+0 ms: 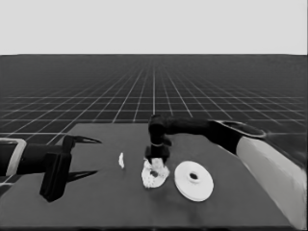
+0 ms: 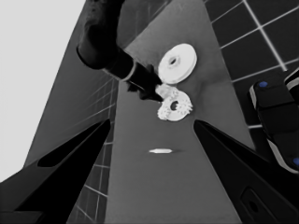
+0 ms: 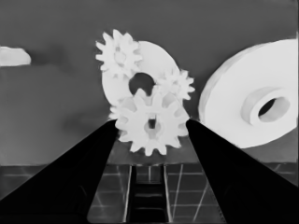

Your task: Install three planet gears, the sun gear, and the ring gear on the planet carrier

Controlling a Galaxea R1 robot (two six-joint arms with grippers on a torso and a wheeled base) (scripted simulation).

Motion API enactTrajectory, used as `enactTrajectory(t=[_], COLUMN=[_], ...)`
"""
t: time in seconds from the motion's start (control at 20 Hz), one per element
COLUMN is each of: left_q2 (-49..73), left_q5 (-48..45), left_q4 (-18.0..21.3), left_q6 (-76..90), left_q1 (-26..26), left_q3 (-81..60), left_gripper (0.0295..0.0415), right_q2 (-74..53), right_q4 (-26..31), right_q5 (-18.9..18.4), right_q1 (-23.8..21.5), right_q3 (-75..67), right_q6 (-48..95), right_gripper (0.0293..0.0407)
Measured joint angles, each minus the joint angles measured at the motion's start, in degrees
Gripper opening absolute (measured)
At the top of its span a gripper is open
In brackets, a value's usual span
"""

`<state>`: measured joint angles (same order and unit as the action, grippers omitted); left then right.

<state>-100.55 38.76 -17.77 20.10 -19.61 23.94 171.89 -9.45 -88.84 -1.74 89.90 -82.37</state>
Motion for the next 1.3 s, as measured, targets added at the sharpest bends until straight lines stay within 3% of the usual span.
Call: enactTrajectory(t=[0.2,0.3,0.45,1.3], left_q2=[0.0,0.0,0.0,0.0], left_q5=[0.0,0.0,0.0,0.0], left_q4=[0.0,0.0,0.0,0.0], left_q6=[0.0,0.0,0.0,0.0], left_q1=[0.0,0.0,0.0,0.0], left_q3=[0.0,0.0,0.0,0.0], left_gripper=[0.0385,0.0385,0.0385,0.0385], right_q2=[3.3,4.1,4.6,4.6], right_q4=[0.2,-4.3,-6.0,-6.4], right_q5=[0.5,1.7,2.5,2.7], right_q1=[0.1,4.7,6.7,7.9], right_q3=[6.1,8.9,10.6,11.1], right_q6=[3.0,4.7,5.8,-0.3], right_gripper=[0.031,0.031,0.031,0.0309])
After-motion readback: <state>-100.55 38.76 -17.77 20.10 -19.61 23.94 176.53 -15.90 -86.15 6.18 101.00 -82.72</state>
